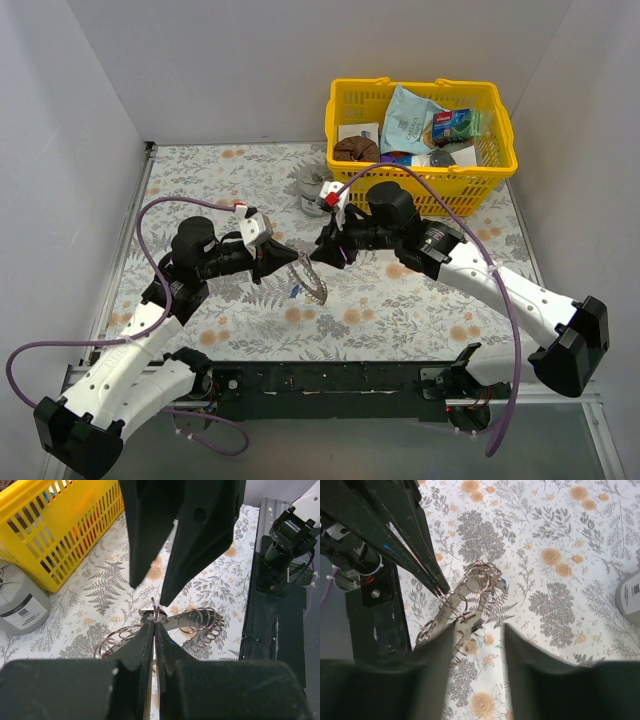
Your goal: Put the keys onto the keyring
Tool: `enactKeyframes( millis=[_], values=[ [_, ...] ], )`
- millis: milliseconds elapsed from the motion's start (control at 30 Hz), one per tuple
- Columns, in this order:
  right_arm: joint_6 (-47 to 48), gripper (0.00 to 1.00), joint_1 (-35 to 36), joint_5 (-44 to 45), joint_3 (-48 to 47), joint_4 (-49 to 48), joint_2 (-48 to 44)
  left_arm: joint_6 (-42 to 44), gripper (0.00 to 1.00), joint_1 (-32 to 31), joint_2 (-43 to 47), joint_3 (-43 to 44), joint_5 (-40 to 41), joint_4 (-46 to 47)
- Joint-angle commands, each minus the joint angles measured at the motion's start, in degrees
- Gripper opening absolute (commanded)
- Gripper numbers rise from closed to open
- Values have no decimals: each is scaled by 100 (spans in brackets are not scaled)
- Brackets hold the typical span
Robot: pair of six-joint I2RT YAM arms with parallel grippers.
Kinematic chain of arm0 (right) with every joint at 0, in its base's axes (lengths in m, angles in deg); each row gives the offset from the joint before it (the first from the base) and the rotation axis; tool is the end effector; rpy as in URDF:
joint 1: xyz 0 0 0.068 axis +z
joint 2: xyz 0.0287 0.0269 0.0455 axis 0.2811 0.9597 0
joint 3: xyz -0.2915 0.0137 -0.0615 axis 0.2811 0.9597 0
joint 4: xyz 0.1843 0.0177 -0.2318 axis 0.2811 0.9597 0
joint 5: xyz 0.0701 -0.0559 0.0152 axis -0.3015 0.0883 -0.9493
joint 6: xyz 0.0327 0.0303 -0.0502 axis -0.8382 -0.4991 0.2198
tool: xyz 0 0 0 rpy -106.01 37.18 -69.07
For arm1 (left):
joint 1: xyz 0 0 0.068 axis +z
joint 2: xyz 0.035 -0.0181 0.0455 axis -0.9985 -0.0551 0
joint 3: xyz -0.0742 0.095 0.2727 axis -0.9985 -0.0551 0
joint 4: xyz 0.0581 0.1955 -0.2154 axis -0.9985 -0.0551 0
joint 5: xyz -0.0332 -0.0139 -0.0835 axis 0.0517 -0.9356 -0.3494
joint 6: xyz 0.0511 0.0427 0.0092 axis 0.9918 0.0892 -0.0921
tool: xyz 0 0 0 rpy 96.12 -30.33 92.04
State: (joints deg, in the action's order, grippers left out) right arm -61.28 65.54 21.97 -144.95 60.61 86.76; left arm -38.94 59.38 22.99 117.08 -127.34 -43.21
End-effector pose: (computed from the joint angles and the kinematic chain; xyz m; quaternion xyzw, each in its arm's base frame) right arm 0.2093 0.2754 0.3735 -0.4633 0.6690 0.3704 0.4479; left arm 0.1765 -0.1330 0.3412 0.2167 0.7342 -0.5259 0.3708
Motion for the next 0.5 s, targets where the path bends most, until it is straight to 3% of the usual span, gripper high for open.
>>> enactKeyframes(
  millis=[0,100,467],
  values=[
    [161,64,-131,202,187,-275,-455,-16,0,4,216,-35,-158,343],
    [240,78,-201,132,310,-415,-640,10,0,4,224,-27,-175,352],
    [293,80,-254,-1115,487,-1277,-1045,256,0,4,260,-18,-922,439]
  ],
)
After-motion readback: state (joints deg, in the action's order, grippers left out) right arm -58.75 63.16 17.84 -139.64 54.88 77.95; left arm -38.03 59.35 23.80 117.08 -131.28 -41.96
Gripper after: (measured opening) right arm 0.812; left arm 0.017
